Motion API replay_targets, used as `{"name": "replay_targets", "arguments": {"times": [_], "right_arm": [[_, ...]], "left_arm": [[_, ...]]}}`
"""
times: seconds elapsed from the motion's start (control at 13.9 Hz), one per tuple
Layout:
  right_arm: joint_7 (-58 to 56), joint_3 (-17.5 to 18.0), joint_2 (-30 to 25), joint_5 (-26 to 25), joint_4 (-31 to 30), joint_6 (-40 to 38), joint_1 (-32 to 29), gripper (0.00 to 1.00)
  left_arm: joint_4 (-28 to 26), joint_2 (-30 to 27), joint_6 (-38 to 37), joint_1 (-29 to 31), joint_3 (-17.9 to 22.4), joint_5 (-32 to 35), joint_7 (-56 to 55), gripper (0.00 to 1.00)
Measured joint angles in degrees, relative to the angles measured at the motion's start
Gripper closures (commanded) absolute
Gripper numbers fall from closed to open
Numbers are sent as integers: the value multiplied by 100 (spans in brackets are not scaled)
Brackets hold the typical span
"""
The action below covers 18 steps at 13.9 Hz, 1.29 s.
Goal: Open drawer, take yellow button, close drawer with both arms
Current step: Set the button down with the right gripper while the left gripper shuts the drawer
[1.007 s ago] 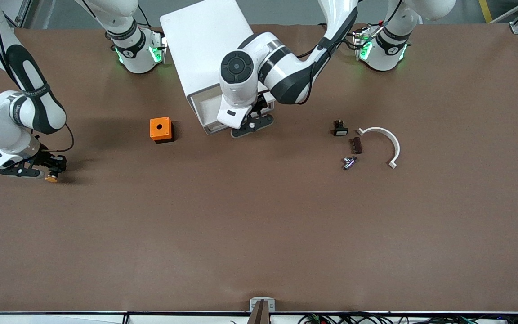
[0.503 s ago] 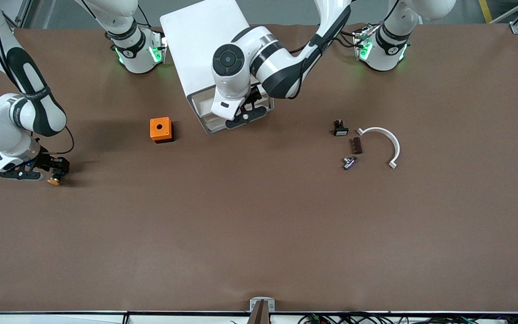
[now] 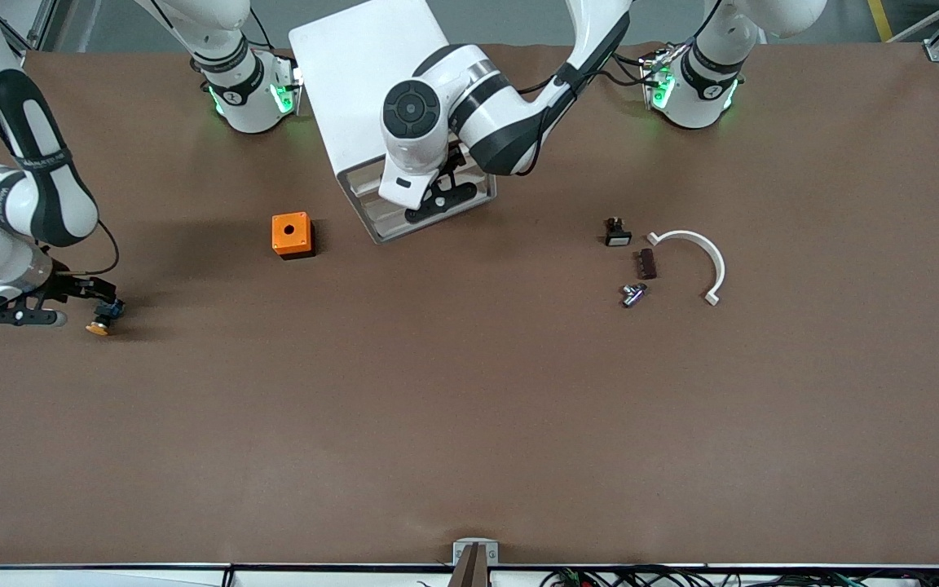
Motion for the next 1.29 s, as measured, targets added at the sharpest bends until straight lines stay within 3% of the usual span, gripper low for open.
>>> {"name": "replay_targets", "arguments": {"times": [0.14, 0.36, 0.65, 1.01, 1.29], "right_arm": [[135, 59, -400, 174, 110, -747, 60, 0], [308, 100, -1006, 828, 431, -2106, 196, 0], [723, 132, -1524, 986, 1202, -3631, 413, 0], [1324, 156, -1604, 989, 2732, -5039, 1112, 0], [1332, 120, -1479, 988, 3420, -5303, 1153, 0]], "left_arm": [[-29, 10, -2, 0, -9, -165, -5, 0], [-77, 17, -2, 20, -9, -312, -7, 0], [-89, 19, -2, 52, -6, -407, -6, 0], [-28, 2, 82, 265, 28, -428, -7, 0], [73, -214, 90, 711, 114, -226, 228, 0]]}}
